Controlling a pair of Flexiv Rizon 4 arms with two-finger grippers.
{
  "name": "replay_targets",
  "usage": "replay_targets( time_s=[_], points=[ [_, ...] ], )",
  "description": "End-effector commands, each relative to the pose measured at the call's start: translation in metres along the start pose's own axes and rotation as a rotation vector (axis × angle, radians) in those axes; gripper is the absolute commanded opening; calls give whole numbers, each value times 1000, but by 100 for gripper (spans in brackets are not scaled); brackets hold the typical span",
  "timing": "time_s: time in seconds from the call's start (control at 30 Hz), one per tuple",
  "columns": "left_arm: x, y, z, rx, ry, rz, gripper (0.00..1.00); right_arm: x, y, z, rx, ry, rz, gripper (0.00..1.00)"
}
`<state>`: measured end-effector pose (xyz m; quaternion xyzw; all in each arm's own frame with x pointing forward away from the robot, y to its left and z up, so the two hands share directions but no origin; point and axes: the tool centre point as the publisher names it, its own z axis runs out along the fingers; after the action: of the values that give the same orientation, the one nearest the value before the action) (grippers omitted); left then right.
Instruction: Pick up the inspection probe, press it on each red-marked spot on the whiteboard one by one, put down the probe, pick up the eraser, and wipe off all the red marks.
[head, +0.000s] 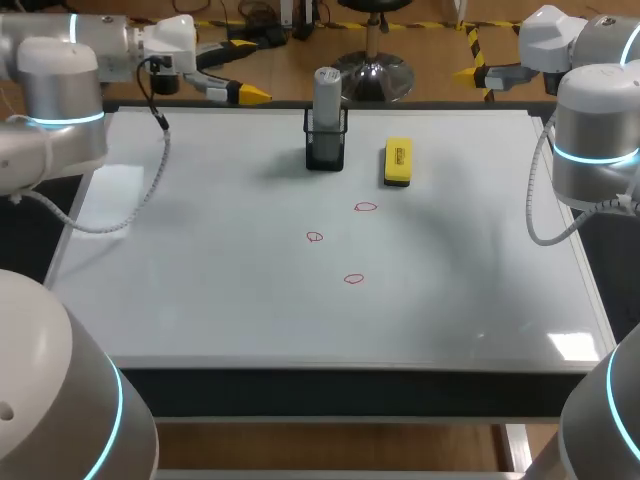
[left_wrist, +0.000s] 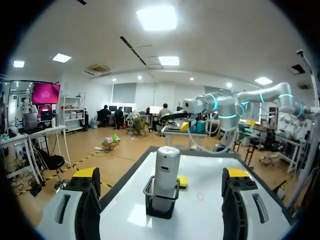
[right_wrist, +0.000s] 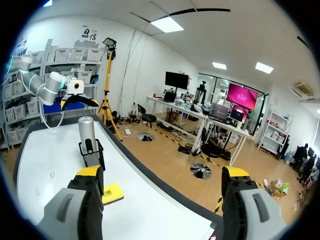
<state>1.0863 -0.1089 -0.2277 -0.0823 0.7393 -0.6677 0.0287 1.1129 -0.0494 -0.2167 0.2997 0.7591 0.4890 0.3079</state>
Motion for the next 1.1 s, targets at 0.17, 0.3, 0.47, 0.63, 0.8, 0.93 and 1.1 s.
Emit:
replay_targets(
  time_s=[0.17,0.3,0.47,0.63,0.8,0.93,1.1],
  points=[
    [-12,16,27,20,46,-1,100,0,0,0,1,1,0,100],
    [-17,21,40,24,47,-3,100,0,0,0,1,1,0,100],
    [-18,25,60,23,69,-4,100,0,0,0,1,1,0,100],
    [-15,29,80,30,103,-13,100,0,0,0,1,1,0,100],
    [-13,33,94,33,110,-19,100,0,0,0,1,1,0,100],
    [-9,36,101,32,120,-21,100,0,0,0,1,1,0,100],
    [-6,37,109,33,124,-17,100,0,0,0,1,1,0,100]
  ],
)
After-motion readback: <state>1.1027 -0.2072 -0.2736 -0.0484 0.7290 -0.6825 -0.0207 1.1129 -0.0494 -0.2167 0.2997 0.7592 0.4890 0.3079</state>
